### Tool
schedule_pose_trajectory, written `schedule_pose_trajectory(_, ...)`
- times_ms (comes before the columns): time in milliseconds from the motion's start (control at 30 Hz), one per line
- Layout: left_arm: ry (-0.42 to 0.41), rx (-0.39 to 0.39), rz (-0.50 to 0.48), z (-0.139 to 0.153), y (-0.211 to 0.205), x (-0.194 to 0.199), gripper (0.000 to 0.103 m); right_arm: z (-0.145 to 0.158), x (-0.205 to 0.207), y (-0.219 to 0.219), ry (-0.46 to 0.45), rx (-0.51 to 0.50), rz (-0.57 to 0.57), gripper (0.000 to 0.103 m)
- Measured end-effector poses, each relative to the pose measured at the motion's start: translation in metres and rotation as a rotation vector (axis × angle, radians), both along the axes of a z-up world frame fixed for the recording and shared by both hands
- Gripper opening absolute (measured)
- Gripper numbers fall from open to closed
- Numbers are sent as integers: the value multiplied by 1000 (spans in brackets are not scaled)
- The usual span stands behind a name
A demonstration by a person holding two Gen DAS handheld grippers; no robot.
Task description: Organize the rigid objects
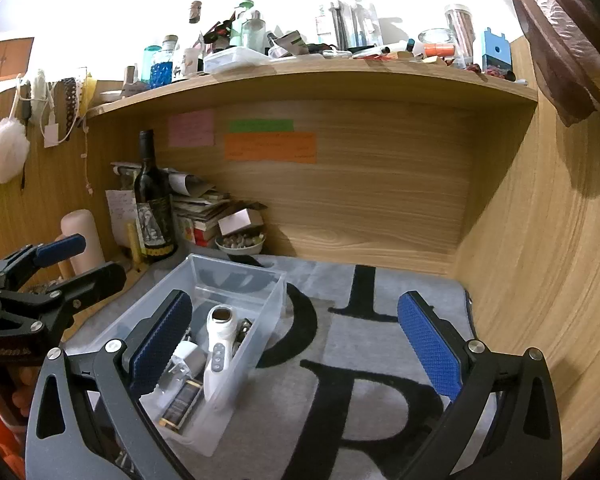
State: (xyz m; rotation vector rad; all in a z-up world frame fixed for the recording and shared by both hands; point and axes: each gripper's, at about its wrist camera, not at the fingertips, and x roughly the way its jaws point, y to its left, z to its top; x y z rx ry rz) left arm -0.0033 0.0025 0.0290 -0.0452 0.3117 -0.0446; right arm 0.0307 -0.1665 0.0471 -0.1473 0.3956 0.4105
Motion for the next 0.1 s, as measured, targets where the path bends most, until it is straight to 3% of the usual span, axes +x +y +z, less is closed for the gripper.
schedule_pose_trajectory(100,-2,1,-2,1,0,-1,102,0,1,1,-1,-3,9,103)
